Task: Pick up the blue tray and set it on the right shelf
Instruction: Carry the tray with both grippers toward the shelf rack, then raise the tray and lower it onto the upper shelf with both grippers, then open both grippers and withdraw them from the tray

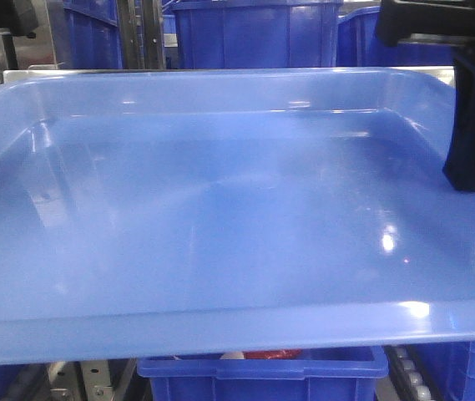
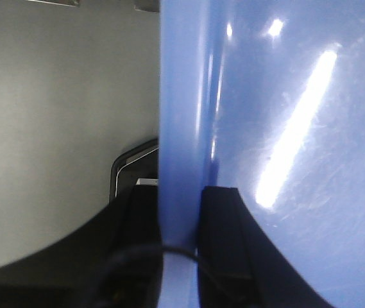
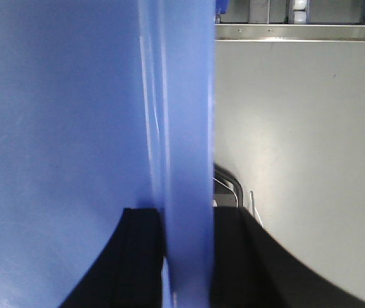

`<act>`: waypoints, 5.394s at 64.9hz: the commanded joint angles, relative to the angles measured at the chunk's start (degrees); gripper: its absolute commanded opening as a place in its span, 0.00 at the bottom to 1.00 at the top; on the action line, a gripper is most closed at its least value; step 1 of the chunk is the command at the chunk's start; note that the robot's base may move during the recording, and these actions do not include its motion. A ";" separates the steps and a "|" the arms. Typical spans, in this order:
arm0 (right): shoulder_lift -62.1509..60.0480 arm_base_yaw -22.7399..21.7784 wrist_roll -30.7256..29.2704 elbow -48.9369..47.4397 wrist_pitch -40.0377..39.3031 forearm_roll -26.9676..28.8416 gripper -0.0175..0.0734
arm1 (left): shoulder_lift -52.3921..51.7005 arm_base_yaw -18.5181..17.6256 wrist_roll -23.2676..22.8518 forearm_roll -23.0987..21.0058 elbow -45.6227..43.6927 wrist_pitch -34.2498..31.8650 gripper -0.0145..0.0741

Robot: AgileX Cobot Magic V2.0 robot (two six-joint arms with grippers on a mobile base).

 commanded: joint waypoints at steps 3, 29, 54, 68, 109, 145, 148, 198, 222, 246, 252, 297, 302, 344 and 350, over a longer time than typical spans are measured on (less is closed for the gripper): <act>-1.58 0.02 0.33 -1.62 -0.83 -0.60 0.35 | -1.45 -0.45 -1.13 0.43 -1.42 -0.29 0.14; -1.58 0.02 0.33 -1.62 -0.83 -0.60 0.35 | -1.45 -0.45 -1.13 0.43 -1.42 -0.29 0.14; -1.58 0.02 0.33 -1.62 -0.83 -0.60 0.35 | -1.45 -0.45 -1.13 0.43 -1.42 -0.29 0.14; -1.58 0.02 0.39 -1.62 -0.99 -0.60 0.35 | -1.45 -0.45 -1.13 0.18 -1.42 -0.40 0.14; -1.58 0.02 0.39 -1.77 -0.87 -0.54 0.35 | -1.45 -0.45 -1.01 2.56 -1.53 -3.31 0.14; 3.53 -5.22 -5.64 -29.47 1.21 -1.99 0.35 | 5.05 3.46 6.21 4.65 -26.30 -7.88 0.14; 5.58 -6.68 -6.80 -32.60 0.86 -1.93 0.35 | 7.29 4.32 7.56 4.65 -29.99 -8.94 0.14; 31.41 -12.81 -9.82 -55.89 -17.39 -3.23 0.35 | 33.95 12.78 11.38 3.12 -56.81 -23.84 0.14; 32.99 -13.50 -9.82 -55.89 -13.46 -4.91 0.40 | 35.96 12.81 11.38 5.31 -56.59 -21.78 0.36; 33.36 -15.84 -9.82 -55.89 -9.19 -10.89 0.86 | 36.20 13.01 11.38 13.62 -56.59 -19.78 0.65; 33.36 -16.38 -9.82 -55.89 -8.99 -10.97 0.86 | 36.20 13.42 11.38 13.64 -56.59 -19.78 0.65; 32.08 -16.63 -16.58 -59.49 -6.35 -5.15 0.23 | 34.25 14.81 12.65 12.97 -58.60 -16.40 0.11; 30.05 -16.63 -18.66 -61.28 -6.80 -0.93 0.23 | 31.38 14.81 13.12 11.47 -58.75 -16.39 0.11; -5.40 -10.76 -28.48 -8.85 -47.56 1.84 0.23 | -4.26 11.49 11.49 9.15 -4.92 -62.61 0.11; -11.43 -10.76 -29.34 0.02 -54.71 1.79 0.23 | -9.99 11.49 11.49 13.76 2.32 -67.52 0.11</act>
